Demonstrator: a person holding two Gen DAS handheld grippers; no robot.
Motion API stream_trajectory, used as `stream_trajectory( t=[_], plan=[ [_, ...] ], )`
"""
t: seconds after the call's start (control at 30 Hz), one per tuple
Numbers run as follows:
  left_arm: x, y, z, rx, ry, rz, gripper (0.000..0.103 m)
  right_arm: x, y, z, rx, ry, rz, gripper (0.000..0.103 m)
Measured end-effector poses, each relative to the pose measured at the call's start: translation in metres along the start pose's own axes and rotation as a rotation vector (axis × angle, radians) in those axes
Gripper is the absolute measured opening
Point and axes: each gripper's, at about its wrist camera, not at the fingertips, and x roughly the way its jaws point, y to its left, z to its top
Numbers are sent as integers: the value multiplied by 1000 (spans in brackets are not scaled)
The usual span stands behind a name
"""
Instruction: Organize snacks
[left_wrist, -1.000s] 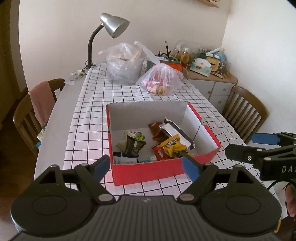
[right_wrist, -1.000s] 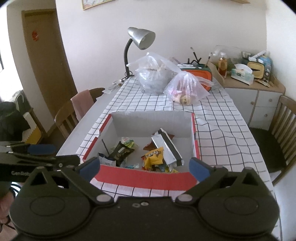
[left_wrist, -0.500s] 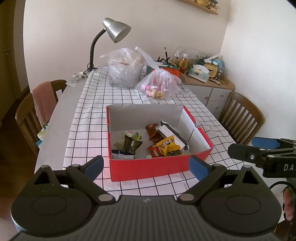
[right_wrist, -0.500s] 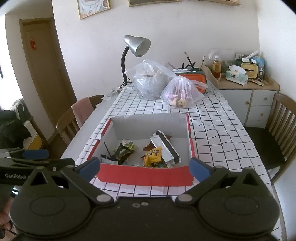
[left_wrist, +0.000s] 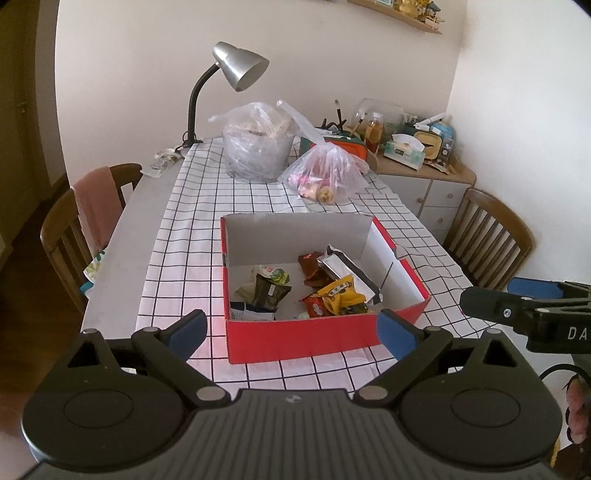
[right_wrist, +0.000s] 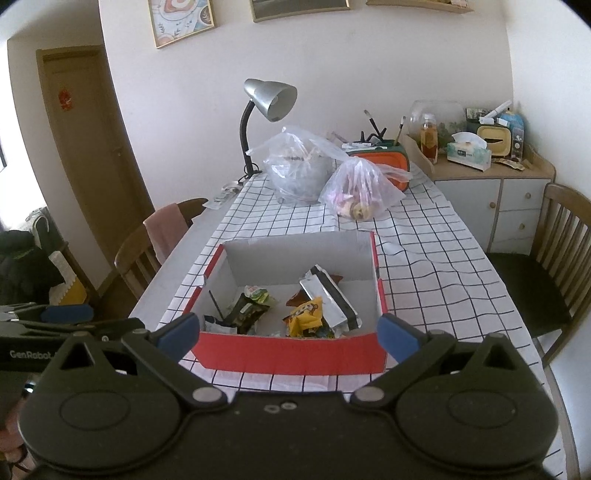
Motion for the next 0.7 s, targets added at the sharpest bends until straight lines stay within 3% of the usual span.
stream_trajectory(
  t=[0.7],
  plan=[
    [0,-7,-4,-6,4,3,99,3,-4,-5,25,13,7,103]
  ],
)
